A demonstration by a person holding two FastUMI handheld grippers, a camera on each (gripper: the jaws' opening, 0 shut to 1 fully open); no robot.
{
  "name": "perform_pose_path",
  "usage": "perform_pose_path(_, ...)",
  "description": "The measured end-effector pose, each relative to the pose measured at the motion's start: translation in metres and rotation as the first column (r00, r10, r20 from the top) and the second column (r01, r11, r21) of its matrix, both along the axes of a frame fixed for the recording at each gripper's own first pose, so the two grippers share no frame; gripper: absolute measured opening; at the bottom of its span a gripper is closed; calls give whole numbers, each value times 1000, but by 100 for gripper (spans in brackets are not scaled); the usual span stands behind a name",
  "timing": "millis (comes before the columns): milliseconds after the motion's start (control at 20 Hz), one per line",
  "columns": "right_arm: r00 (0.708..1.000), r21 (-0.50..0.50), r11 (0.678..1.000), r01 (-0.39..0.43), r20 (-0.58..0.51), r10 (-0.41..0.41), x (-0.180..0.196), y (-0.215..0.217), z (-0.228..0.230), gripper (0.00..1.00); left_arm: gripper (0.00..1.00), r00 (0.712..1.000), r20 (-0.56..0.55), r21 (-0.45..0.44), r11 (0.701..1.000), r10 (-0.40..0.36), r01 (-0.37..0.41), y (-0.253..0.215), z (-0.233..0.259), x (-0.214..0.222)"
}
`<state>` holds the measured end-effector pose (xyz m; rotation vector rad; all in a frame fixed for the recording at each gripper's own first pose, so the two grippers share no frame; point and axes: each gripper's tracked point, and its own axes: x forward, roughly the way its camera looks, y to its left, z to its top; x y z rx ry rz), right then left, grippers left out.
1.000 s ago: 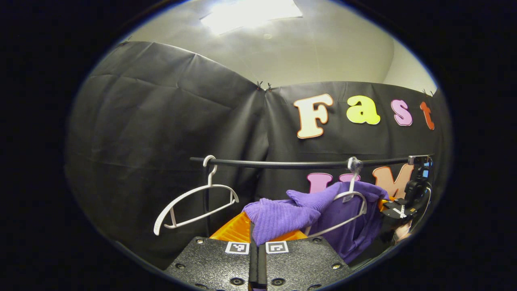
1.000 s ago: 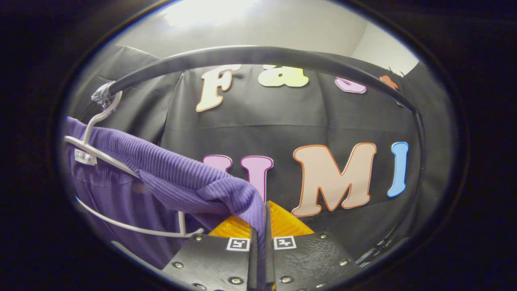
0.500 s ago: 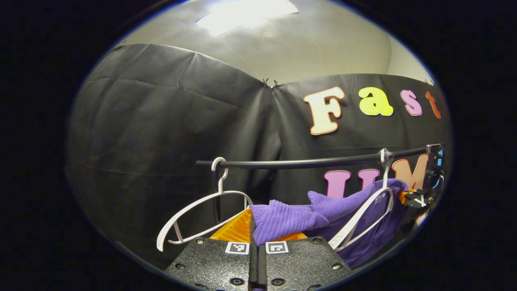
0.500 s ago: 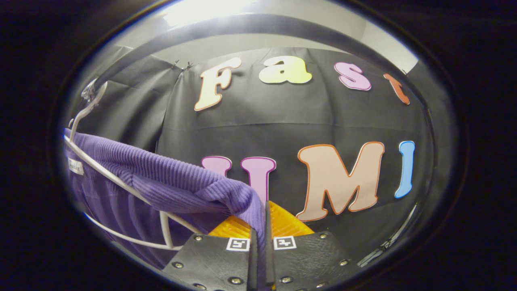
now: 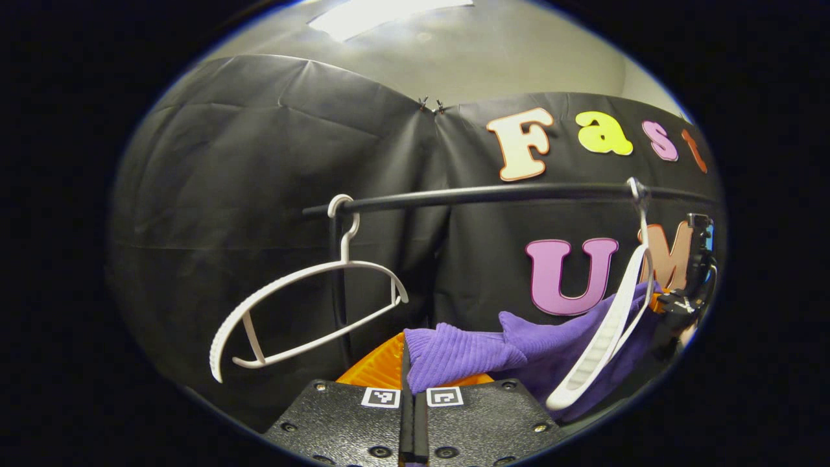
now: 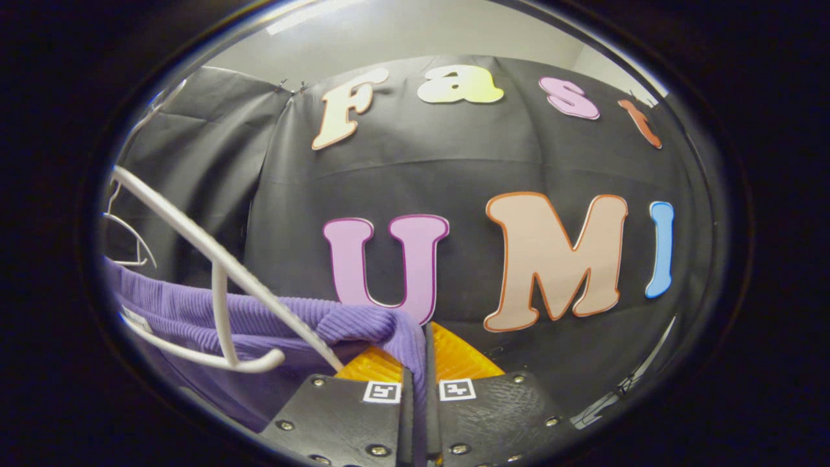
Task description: Grasp the clothes on the hanger with both hands and then place them into the laundry hamper below.
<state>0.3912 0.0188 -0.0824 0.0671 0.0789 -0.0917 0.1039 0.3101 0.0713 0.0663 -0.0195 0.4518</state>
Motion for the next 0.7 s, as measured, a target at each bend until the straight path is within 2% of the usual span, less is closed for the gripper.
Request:
perform_pose_path(50, 1000, 0, 1000, -2, -10, 2, -2, 0, -6, 7, 0, 1000, -5, 7, 1000, 0, 0, 0, -4, -1)
perform_pose_path(100, 1000, 4, 1000, -4, -20, 4, -4, 1, -11, 2, 1, 1000, -7, 15, 1000, 1, -1, 0, -9, -1)
perform_pose_path(150, 1000, 4, 1000, -5, -28, 5, -8, 1, -16, 7, 1, 1000, -11, 22, 1000, -1, 1, -1, -13, -1)
perform_pose_path(550, 996, -14, 999, -40, -82, 38, -51, 10, -40, 7, 1, 997, -69, -11, 999, -38, 37, -24, -59, -7)
perform_pose_path(600, 995, -17, 999, -47, -87, 46, -58, 13, -42, 12, 1, 996, -80, -12, 999, -46, 45, -30, -65, -9)
perform_pose_path(650, 994, -20, 998, -57, -91, 55, -64, 16, -43, 7, 1, 995, -87, -9, 998, -56, 55, -35, -69, -9)
perform_pose_path(700, 993, -21, 997, -68, -98, 65, -70, 21, -45, 7, 1, 993, -97, -4, 998, -63, 63, -39, -74, -7)
